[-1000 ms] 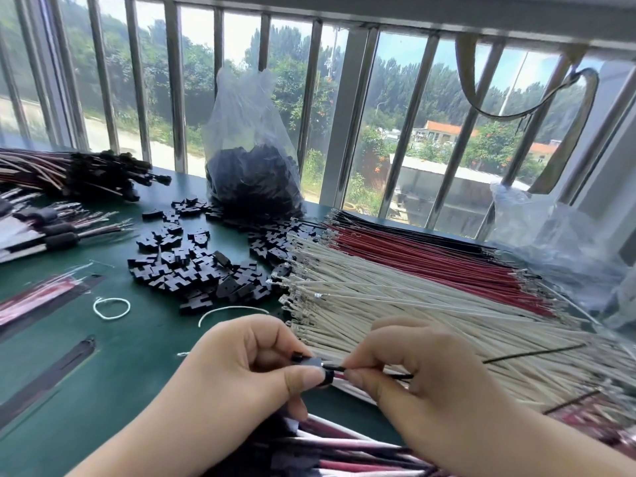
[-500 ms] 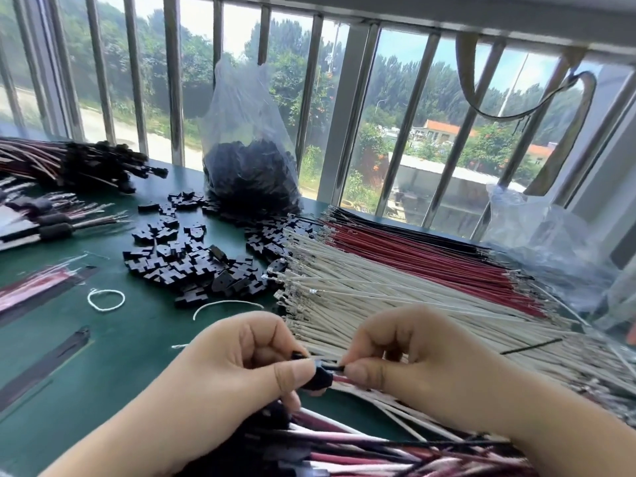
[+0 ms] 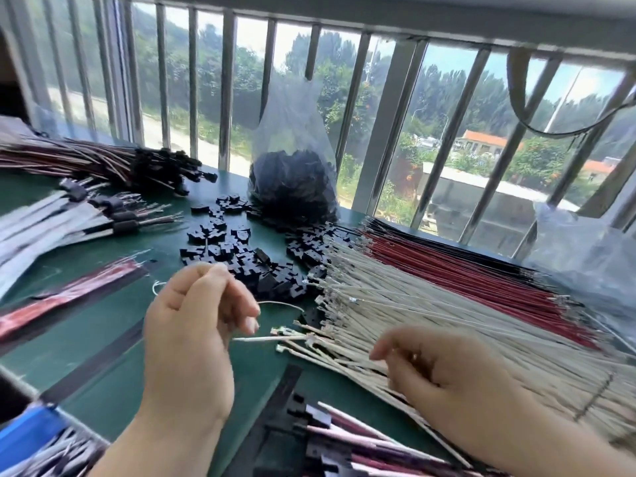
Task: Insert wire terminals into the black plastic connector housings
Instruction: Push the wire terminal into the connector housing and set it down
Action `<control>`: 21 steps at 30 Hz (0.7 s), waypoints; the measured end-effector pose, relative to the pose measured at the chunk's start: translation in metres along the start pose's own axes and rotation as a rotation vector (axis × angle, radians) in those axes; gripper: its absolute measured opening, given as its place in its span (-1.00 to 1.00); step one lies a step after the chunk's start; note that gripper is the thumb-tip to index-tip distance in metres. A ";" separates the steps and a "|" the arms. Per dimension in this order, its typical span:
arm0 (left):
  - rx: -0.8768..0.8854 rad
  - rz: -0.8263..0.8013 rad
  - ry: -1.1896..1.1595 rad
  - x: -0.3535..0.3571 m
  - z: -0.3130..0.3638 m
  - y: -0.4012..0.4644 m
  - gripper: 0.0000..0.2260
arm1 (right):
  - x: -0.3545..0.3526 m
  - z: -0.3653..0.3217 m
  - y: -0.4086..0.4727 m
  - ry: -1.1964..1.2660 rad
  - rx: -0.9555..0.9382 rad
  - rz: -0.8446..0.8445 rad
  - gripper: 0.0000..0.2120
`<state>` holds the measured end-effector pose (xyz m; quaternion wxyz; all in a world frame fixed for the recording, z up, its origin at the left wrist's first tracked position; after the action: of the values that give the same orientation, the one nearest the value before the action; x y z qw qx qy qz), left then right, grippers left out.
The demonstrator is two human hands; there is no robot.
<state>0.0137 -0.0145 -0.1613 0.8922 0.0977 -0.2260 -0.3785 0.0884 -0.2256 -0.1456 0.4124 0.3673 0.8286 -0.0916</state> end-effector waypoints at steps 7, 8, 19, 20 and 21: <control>0.366 -0.381 1.335 0.010 -0.009 0.031 -0.86 | 0.025 -0.016 0.005 -0.574 -0.147 0.018 -0.75; 0.386 -0.498 1.468 0.018 -0.014 0.033 -0.82 | 0.027 -0.017 0.005 -0.603 -0.161 0.030 -0.78; 0.188 -0.881 1.600 0.055 -0.037 0.044 -0.78 | 0.023 -0.023 -0.002 -0.608 -0.256 0.132 -0.69; 0.164 -0.913 1.568 0.051 -0.038 0.045 -0.77 | 0.023 -0.022 -0.002 -0.581 -0.236 0.133 -0.69; 0.148 -0.942 1.526 0.048 -0.038 0.047 -0.79 | 0.024 -0.020 -0.002 -0.533 -0.221 0.117 -0.71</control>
<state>0.0904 -0.0166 -0.1625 0.5435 0.4623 0.4678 -0.5216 0.0654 -0.2049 -0.1508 0.6575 0.3303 0.6736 -0.0701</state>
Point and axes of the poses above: each hand's wrist, its own y-axis towards the middle knuckle, its own x-axis out of the palm, z = x × y, the point moved 3 cm from there along y, towards the middle knuckle, and after that the axes turned 11 degrees about y, right-handed, at the moved point
